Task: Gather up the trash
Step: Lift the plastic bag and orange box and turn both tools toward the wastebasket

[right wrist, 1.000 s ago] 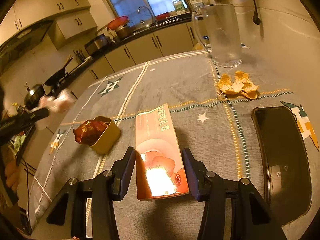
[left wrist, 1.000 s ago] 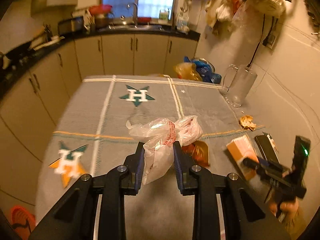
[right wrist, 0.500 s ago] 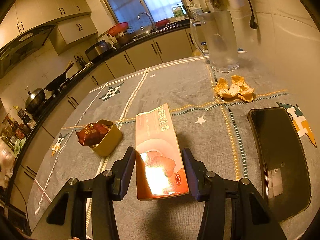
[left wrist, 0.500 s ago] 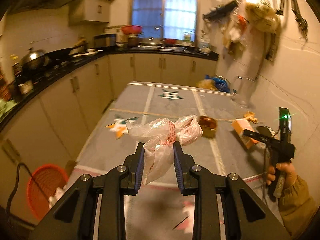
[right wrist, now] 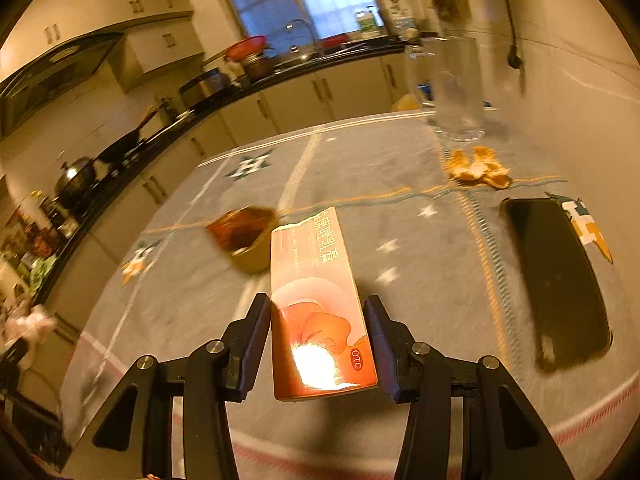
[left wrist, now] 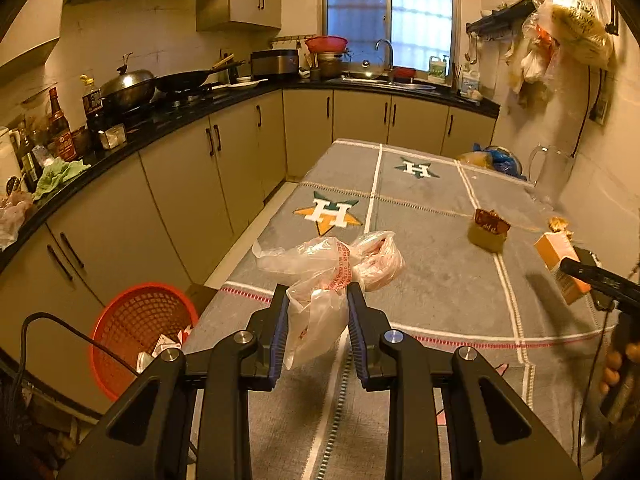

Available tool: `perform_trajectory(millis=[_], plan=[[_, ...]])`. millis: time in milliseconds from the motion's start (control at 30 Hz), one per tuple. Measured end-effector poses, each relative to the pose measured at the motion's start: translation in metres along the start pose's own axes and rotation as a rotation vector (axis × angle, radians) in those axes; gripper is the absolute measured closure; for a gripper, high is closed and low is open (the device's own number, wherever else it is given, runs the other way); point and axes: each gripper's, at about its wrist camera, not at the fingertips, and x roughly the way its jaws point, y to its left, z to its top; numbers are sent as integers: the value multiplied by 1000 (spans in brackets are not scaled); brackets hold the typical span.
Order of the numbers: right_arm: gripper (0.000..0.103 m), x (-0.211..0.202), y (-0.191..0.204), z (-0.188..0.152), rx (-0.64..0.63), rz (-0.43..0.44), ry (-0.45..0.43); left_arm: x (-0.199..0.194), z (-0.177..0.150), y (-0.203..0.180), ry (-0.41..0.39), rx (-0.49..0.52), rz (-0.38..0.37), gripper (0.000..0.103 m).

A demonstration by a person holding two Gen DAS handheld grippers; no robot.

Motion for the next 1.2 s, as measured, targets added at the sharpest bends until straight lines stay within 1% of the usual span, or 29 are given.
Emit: perform_trajectory(millis=[167, 367, 467, 733, 1200], plan=[[51, -16, 45, -17, -48, 98, 4, -2, -6, 3, 12, 14, 28, 76], [51, -20, 95, -32, -129, 157, 6, -7, -11, 16, 28, -11, 62, 76], [51, -20, 112, -40, -148, 181, 18, -8, -12, 22, 27, -17, 73, 76], [51, -15, 139, -54, -189, 197, 45, -17, -17, 36, 4, -28, 86, 76], [51, -18, 180, -66, -264, 221, 55, -34, -24, 61, -32, -67, 94, 76]])
